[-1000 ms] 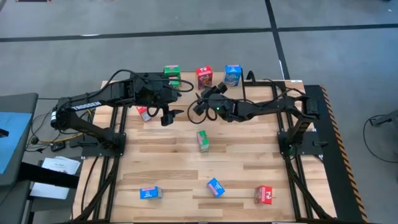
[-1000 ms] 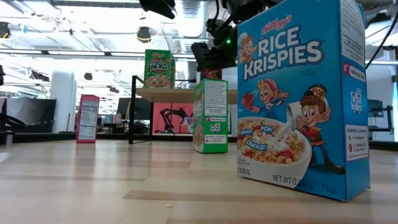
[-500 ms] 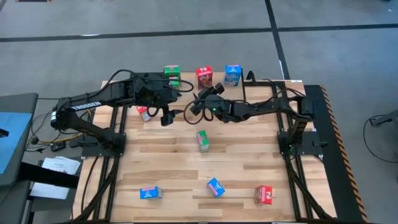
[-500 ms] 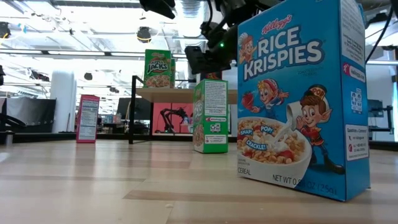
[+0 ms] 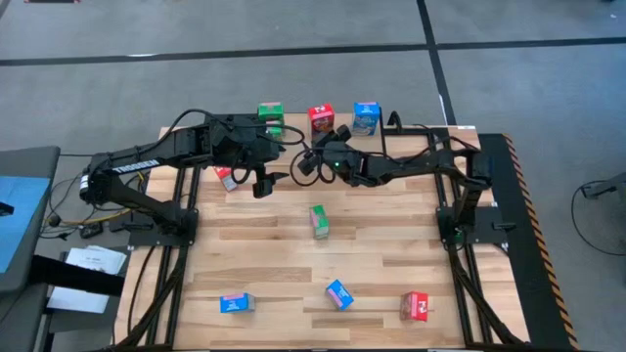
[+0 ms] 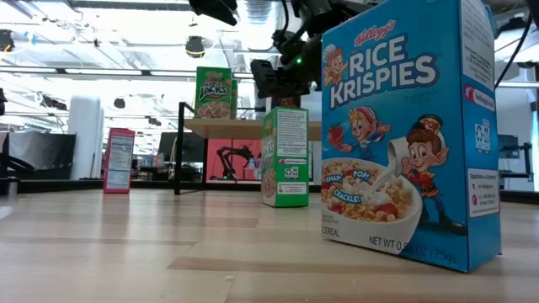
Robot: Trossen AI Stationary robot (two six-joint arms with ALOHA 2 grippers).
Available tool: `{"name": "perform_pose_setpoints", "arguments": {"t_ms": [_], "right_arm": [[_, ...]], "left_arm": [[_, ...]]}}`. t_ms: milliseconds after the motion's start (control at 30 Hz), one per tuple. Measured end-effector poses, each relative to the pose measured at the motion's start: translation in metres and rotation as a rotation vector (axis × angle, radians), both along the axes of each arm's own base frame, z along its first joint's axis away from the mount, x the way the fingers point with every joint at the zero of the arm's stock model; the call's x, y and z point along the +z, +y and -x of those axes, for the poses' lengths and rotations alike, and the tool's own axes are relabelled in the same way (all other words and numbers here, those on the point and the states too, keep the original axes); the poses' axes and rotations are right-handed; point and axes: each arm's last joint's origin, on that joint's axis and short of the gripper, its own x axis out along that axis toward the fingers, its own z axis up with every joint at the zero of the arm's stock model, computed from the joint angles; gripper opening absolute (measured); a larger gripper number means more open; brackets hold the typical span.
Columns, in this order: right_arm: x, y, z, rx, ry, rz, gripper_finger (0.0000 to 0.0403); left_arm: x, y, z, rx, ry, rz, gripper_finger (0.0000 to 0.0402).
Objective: Stack cereal on shelf
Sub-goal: Put the bottom left red cereal box on the shelf
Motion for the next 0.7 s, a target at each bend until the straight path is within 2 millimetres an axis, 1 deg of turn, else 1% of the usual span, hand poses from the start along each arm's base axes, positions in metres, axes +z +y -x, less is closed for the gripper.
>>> {"name": "perform_pose_setpoints", "arguments": {"t_ms": [267, 367, 567, 700], "right_arm": [[-0.009, -0.006, -0.001, -0.012, 0.042, 0.015, 0.0256], [-0.001, -0.006, -0.003, -0.011, 0.015, 0.021, 0.0256], [0.007, -0.008, -0.006, -0.011, 0.002, 0.033, 0.0256], [0.007, -0.01, -0.005, -0.014, 0.006, 0.034, 0.0256]], "left_arm": [[0.0, 0.0, 0.0, 0.0, 0.0, 0.0, 0.0313], [0.0, 0.0, 0.0, 0.0, 0.0, 0.0, 0.0313], [0.0, 0.0, 0.0, 0.0, 0.0, 0.0, 0.0313], [0.0, 0.0, 0.0, 0.0, 0.0, 0.0, 0.0313]]}}
